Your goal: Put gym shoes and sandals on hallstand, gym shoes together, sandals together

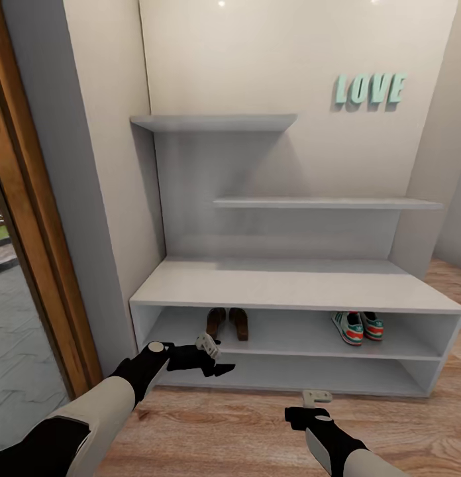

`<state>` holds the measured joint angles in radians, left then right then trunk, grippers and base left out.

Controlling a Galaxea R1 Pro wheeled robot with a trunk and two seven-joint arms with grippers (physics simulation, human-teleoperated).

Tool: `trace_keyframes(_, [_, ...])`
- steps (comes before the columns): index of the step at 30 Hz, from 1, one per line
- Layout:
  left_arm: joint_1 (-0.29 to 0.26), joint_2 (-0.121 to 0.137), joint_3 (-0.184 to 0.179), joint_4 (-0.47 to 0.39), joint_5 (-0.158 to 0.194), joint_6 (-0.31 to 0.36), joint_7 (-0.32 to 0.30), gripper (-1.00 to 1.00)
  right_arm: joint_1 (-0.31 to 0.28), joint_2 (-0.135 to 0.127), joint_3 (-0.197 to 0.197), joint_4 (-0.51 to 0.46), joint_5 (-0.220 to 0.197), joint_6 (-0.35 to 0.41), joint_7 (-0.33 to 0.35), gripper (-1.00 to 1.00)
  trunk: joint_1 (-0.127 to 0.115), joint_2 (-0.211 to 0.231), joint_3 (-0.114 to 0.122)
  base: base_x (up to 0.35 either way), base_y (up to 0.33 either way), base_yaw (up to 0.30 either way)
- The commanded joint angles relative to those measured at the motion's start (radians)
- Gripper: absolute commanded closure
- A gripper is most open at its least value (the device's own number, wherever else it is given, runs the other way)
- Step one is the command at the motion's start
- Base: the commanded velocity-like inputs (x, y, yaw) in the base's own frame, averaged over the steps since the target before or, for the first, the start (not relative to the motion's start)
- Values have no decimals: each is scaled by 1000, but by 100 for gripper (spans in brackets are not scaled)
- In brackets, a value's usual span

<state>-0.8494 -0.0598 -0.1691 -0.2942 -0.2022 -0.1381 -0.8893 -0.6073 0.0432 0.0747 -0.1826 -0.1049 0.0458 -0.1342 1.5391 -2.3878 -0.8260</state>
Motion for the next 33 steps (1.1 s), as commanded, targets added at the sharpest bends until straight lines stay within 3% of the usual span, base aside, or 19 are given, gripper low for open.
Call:
trace_keyframes(1, [0, 0, 2, 0, -11, -9, 0, -100, 0, 0, 8, -2, -11, 5, -5, -100, -4, 7, 0, 0, 0, 0])
trace_keyframes(25, [0, 0, 3, 0, -11, -9, 0, -100, 0, 0, 9, 0, -11, 5, -5, -100, -96, 175, 37, 0, 0, 0])
trace_keyframes(33, [0, 0, 3, 0, -11, -9, 0, -100, 0, 0, 8, 1, -11, 5, -5, -100, -127, 231, 60, 0, 0, 0])
